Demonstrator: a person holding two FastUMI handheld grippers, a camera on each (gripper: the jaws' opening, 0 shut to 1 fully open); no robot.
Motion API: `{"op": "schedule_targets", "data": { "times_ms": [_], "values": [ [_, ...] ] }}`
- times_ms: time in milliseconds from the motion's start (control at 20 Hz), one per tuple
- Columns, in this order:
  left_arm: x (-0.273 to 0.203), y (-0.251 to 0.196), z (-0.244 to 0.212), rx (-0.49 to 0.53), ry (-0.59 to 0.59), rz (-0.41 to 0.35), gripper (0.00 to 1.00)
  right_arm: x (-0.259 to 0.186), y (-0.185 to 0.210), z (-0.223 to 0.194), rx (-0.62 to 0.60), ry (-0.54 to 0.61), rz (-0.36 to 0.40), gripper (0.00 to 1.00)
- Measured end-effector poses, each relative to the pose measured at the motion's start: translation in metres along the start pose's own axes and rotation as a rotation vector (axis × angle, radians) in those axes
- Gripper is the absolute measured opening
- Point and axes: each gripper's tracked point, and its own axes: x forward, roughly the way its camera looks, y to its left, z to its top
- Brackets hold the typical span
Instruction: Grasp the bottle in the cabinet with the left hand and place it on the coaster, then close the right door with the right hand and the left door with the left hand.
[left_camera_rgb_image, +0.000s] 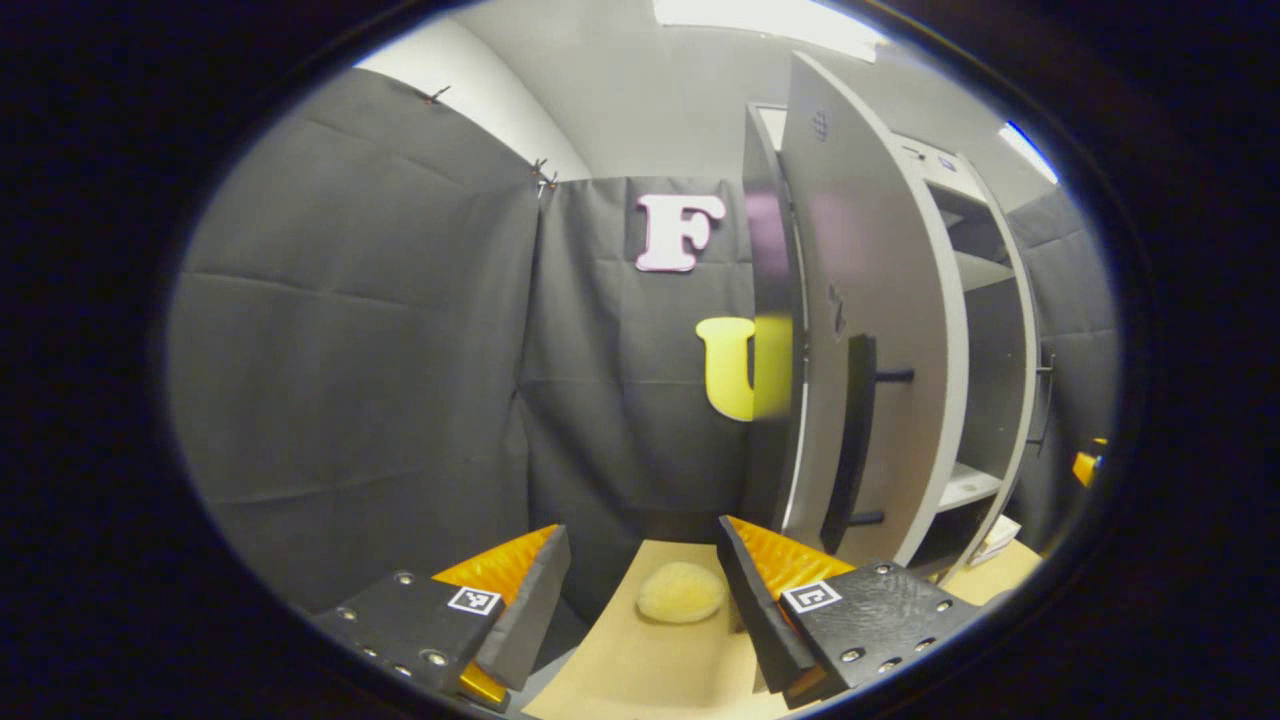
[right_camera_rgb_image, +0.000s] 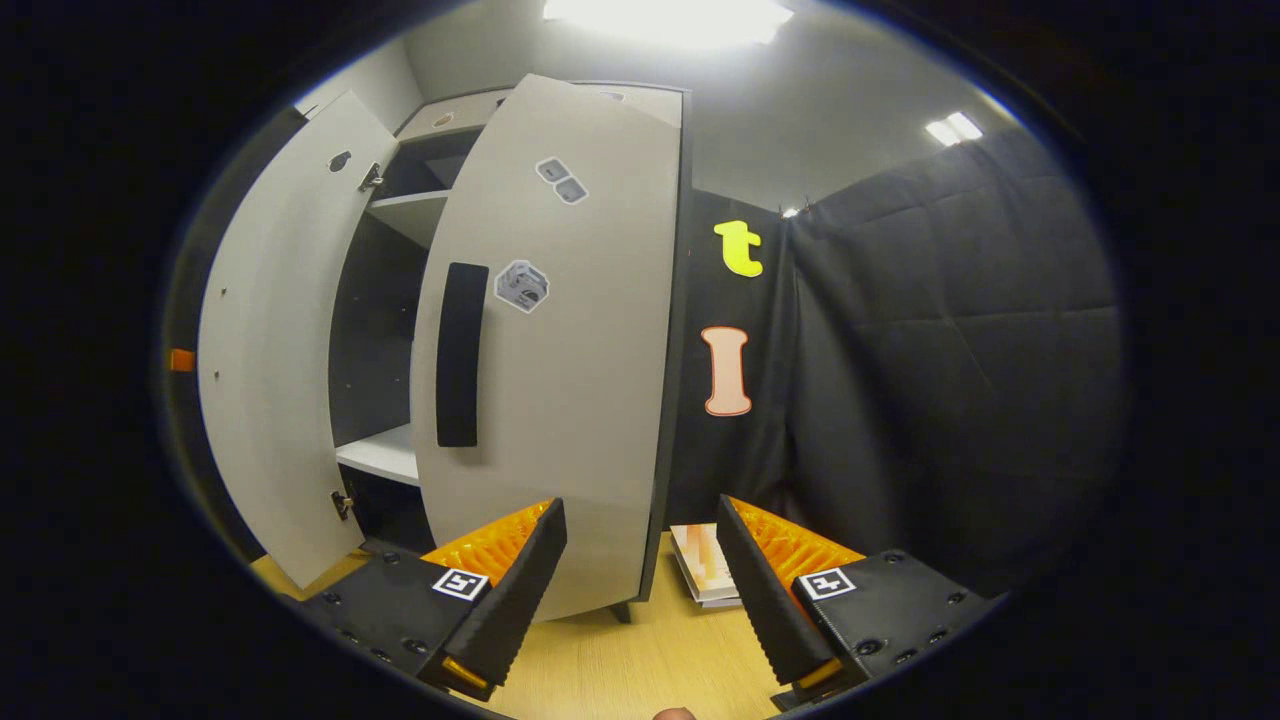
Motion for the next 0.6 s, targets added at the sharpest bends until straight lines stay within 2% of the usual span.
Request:
{"op": "schedule_targets", "data": {
  "times_ms": [200, 350, 450, 600],
  "values": [
    [0.01, -0.029, 0.026, 0.071, -0.04, -0.018, 0.87, -0.01, -0.026, -0.007, 0.003, 0.013, -0.026, 0.97],
    [0.01, -0.05, 0.031, 0.08, -0.051, -0.044, 0.87, -0.015, -0.047, -0.009, 0.014, 0.012, -0.043, 0.97],
    [0.009, -0.053, 0.036, 0.108, -0.058, -0.023, 0.87, -0.018, -0.062, -0.011, 0.02, 0.012, -0.06, 0.97],
    [0.008, -0.067, 0.035, 0.137, -0.052, -0.032, 0.87, -0.022, -0.077, -0.014, 0.044, 0.016, -0.063, 0.97]
  ]
}}
